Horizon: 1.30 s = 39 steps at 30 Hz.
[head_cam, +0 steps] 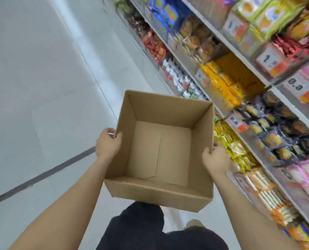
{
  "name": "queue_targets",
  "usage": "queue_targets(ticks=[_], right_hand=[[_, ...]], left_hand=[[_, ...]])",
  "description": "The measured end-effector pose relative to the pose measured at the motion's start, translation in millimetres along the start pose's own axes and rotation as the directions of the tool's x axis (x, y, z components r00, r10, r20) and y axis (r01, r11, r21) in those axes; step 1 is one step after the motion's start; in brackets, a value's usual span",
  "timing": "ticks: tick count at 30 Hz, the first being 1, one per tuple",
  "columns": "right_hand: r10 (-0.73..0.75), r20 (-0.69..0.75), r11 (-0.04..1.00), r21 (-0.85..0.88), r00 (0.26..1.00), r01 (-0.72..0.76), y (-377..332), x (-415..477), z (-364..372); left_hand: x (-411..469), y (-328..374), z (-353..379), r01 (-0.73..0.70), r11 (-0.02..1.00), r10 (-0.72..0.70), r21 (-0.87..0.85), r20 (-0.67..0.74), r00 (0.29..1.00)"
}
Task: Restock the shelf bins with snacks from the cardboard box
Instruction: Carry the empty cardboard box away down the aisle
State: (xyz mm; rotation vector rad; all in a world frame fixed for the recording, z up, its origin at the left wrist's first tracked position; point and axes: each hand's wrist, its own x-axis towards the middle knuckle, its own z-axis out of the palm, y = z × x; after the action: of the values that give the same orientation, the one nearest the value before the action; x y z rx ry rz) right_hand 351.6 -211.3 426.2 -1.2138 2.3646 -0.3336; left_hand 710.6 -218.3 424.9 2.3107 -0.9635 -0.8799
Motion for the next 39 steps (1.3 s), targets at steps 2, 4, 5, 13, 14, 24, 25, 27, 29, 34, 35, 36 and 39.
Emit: queue_targets(ticks=[2, 4, 5, 13, 14, 24, 25, 27, 29, 34, 35, 36, 39], right_hand=[[-0.089, 0.002, 0.996, -0.022, 0.996, 0.089, -49.6, 15.2, 6.6], [-0.202, 0.030, 0.979, -0.033, 0.979, 0.203, -105.2, 29.4, 13.5], [-0.249, 0.041, 0.968, -0.032, 0.968, 0.250, -132.8, 37.3, 18.5], [-0.395, 0.117, 0.918, 0.028, 0.911, 0.395, -331.9, 130.2, 83.4], [-0.423, 0.125, 0.906, 0.050, 0.897, 0.420, -357.2, 145.4, 94.3], [-0.585, 0.247, 0.807, 0.083, 0.773, 0.584, -626.0, 229.0, 175.6], [-0.598, 0.258, 0.796, 0.085, 0.759, 0.599, -654.0, 231.5, 188.2], [-0.620, 0.271, 0.776, 0.075, 0.736, 0.626, -710.4, 236.0, 216.5], [-0.634, 0.280, 0.761, 0.061, 0.721, 0.646, -767.3, 238.3, 245.8], [-0.653, 0.307, 0.740, 0.063, 0.693, 0.670, -909.2, 243.9, 312.4], [-0.645, 0.308, 0.749, 0.072, 0.700, 0.659, -936.9, 245.2, 322.6], [-0.633, 0.306, 0.762, 0.085, 0.711, 0.642, -965.1, 245.5, 330.8], [-0.600, 0.288, 0.799, 0.156, 0.747, 0.581, -1043.7, 250.1, 353.5]], left_hand=[[20.1, -3.2, -26.4, 0.047, 0.998, -0.049, -0.038, -0.053, 0.997], [42.6, -5.7, -53.0, 0.084, 0.994, -0.092, -0.075, -0.113, 0.989], [54.1, -5.3, -65.1, 0.105, 0.990, -0.118, -0.092, -0.145, 0.982], [192.7, 32.8, -128.6, 0.204, 0.962, -0.245, -0.182, -0.237, 0.940], [213.7, 41.1, -135.0, 0.199, 0.962, -0.243, -0.185, -0.260, 0.935], [391.7, 90.8, -224.4, 0.297, 0.890, -0.426, -0.345, -0.398, 0.813], [412.1, 90.3, -235.2, 0.301, 0.882, -0.441, -0.363, -0.405, 0.801], [459.4, 86.5, -257.2, 0.299, 0.868, -0.459, -0.396, -0.411, 0.788], [513.5, 81.3, -281.9, 0.297, 0.856, -0.475, -0.422, -0.418, 0.775], [649.7, 83.7, -359.2, 0.292, 0.808, -0.526, -0.511, -0.405, 0.748], [673.7, 85.5, -374.7, 0.290, 0.803, -0.532, -0.521, -0.406, 0.743], [698.0, 86.7, -390.2, 0.291, 0.796, -0.538, -0.530, -0.402, 0.740], [769.6, 91.5, -433.3, 0.296, 0.777, -0.552, -0.556, -0.375, 0.745]])
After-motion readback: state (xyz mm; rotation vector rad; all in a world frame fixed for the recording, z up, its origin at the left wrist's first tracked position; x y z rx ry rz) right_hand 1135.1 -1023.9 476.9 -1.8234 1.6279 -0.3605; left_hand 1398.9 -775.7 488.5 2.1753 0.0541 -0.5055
